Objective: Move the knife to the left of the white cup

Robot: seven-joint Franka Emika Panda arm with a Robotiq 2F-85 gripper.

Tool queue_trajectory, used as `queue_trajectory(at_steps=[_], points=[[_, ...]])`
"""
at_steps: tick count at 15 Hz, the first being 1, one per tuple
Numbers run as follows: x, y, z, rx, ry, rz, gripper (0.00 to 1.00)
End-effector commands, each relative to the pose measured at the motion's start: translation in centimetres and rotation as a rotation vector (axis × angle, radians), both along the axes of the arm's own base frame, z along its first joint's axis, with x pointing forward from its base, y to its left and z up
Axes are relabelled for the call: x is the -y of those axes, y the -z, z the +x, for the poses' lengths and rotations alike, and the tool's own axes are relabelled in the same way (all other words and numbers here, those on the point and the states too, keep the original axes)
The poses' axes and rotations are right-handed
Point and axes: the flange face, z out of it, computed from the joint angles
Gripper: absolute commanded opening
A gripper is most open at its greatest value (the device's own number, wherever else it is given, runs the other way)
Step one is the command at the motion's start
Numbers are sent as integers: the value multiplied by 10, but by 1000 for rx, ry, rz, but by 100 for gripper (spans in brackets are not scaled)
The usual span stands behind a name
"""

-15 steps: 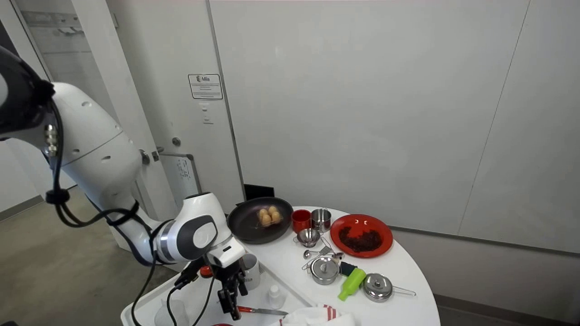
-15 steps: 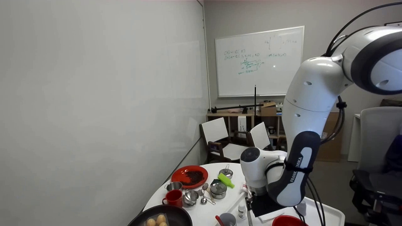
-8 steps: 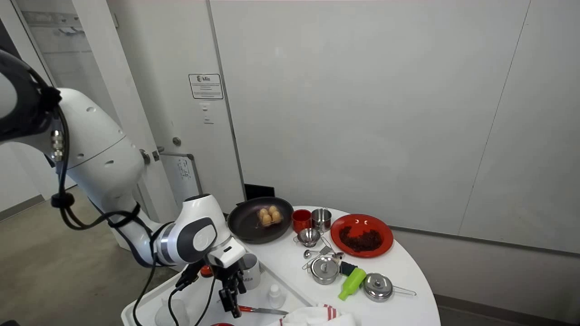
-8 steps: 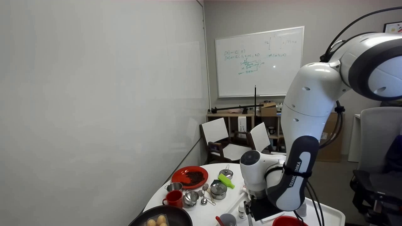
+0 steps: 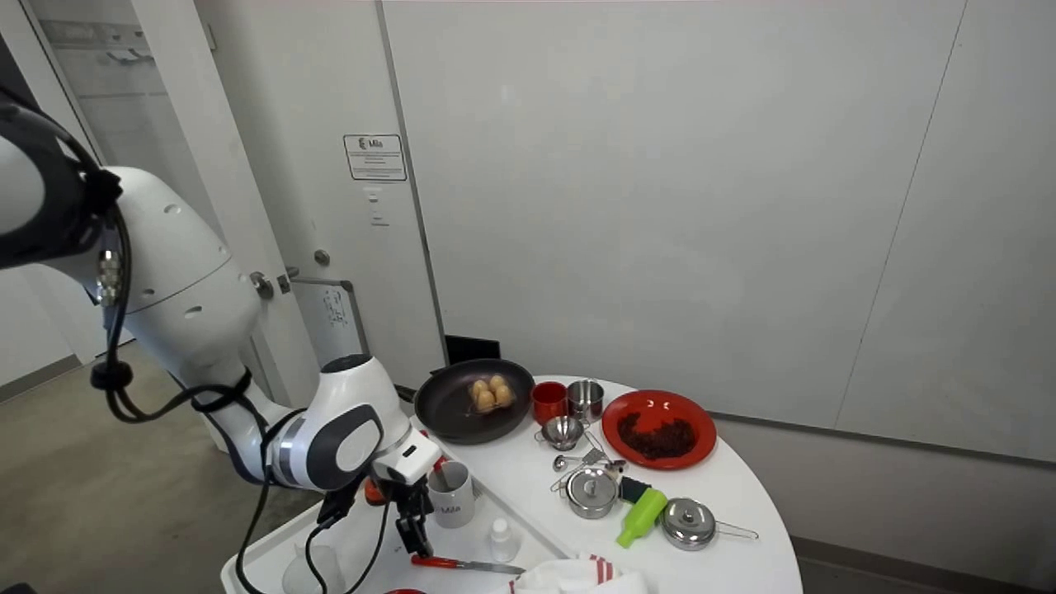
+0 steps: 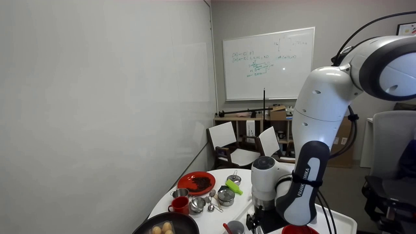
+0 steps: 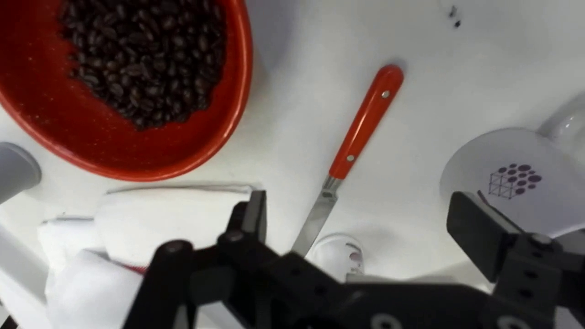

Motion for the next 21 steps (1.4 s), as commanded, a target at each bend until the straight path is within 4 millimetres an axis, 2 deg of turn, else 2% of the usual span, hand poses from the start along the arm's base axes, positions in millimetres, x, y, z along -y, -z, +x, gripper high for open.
queue_trajectory(at_steps=[1,4,8,10,17,21], points=[[5,11,6,-38,-35,175,100],[18,25,11,-86,-61,206,100],[32,34,21,-117,-51,143,100],[29,39,25,-132,-50,119,100],[-1,65,37,-185,-120,35,100],[-4,80,41,-196,-121,32,100]])
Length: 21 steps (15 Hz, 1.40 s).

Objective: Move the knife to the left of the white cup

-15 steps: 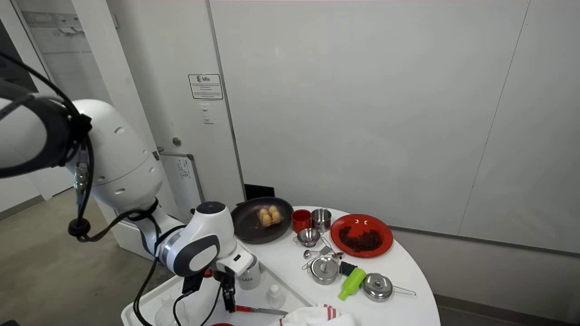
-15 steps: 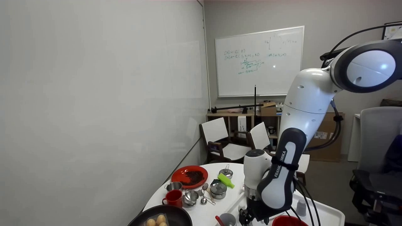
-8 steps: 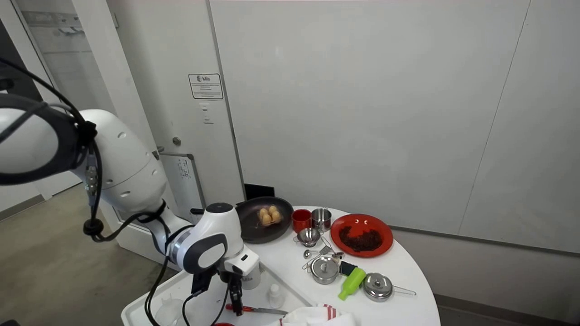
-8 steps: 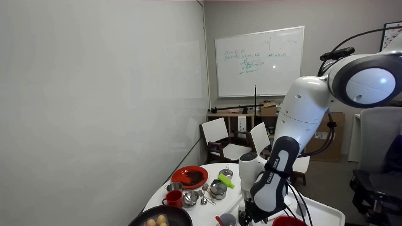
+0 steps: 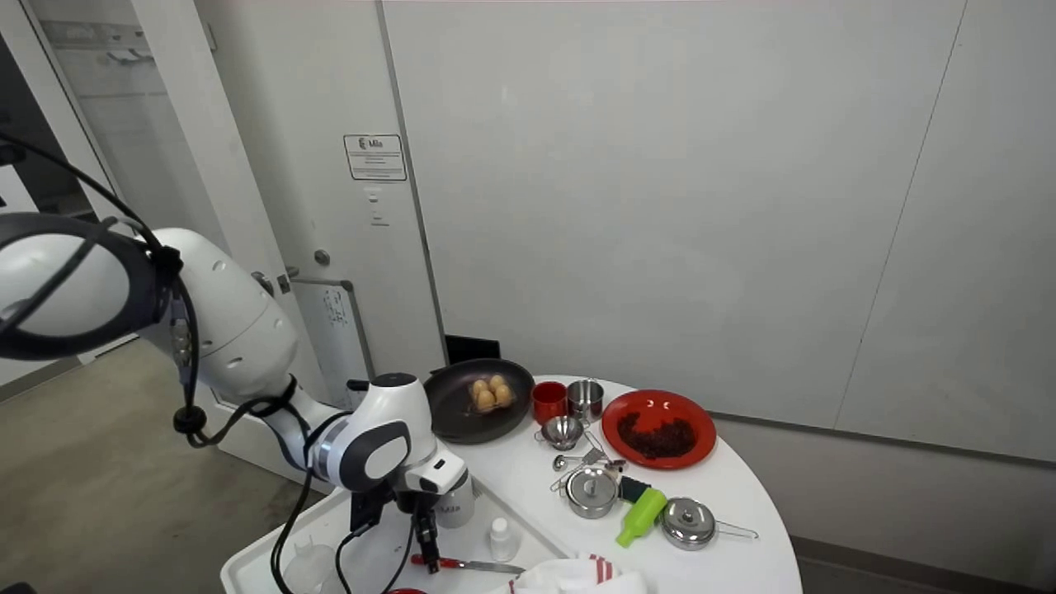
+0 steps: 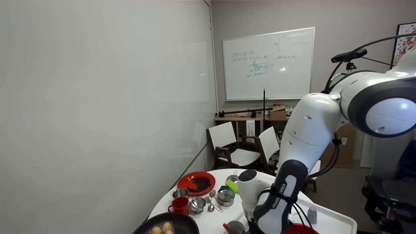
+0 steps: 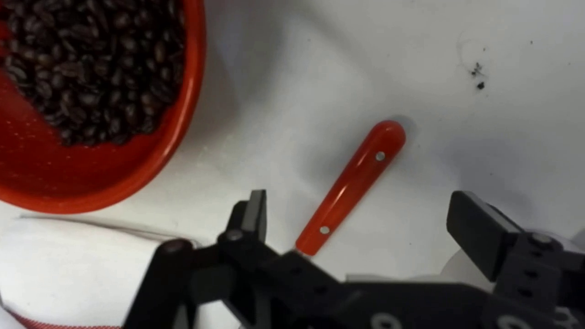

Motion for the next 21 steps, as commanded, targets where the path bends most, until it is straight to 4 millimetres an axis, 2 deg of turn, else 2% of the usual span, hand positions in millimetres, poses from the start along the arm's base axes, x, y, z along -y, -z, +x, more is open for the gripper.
queue_trajectory(at_steps=[1,2,7,11,13,17,21], points=[[2,17,11,-8,18,-16,93],[5,21,11,-9,21,-16,73],[15,29,12,-2,39,-14,34],[22,22,13,4,52,-13,5],[23,18,14,11,57,-8,9],[25,6,14,48,72,14,9],[27,-21,10,138,99,43,9]])
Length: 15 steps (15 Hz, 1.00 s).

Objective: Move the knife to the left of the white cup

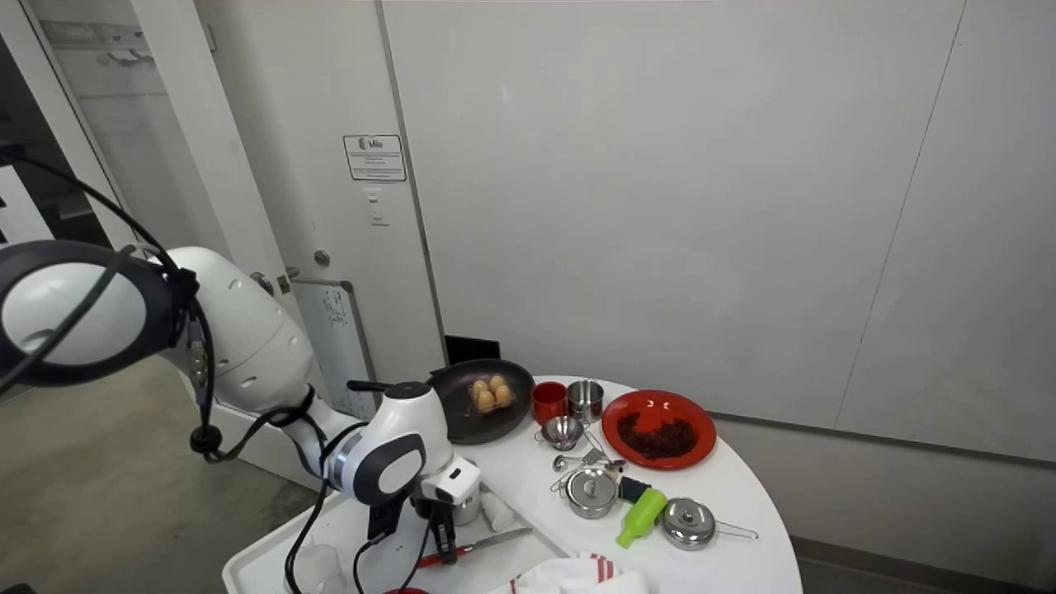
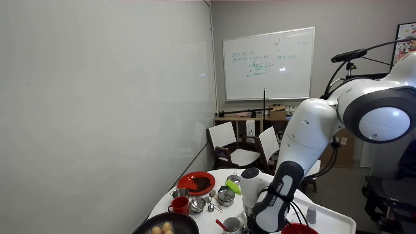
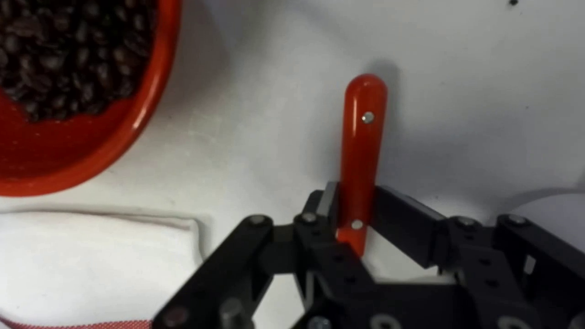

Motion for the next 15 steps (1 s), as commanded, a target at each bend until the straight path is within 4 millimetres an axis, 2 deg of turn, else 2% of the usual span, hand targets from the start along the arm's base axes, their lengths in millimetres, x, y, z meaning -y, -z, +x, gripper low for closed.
queue_trajectory(at_steps=[1,7,15], points=[[2,-37,-6,83,34,30,9],[6,-76,-10,171,52,28,9],[4,-104,-23,175,54,3,9]])
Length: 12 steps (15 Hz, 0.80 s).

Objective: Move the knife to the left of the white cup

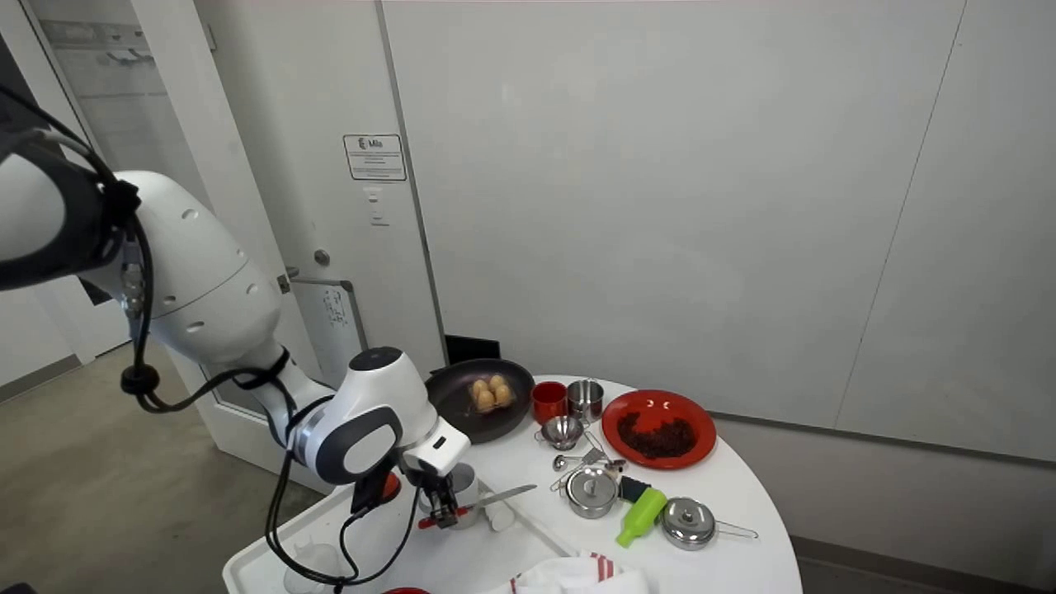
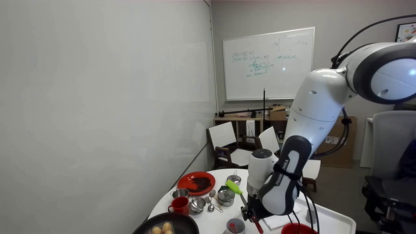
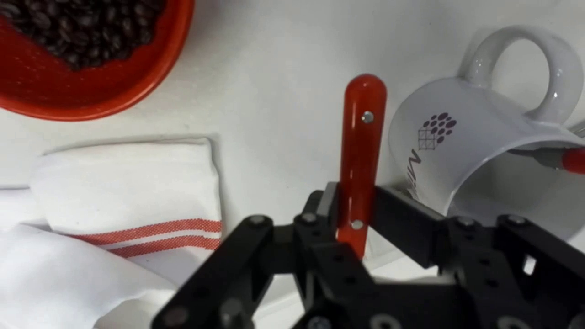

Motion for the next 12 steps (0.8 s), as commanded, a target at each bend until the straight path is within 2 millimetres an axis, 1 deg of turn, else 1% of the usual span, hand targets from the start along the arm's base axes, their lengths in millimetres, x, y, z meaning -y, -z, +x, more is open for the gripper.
queue_trajectory(at_steps=[1,3,5,7,12], points=[[-3,-21,-15,-16,-9,-23,9],[-7,-28,-19,-24,-26,-36,9],[-16,-36,-25,-30,-58,-49,9],[-29,-43,-32,-31,-102,-59,9],[-74,-62,-45,-29,-220,-91,9]])
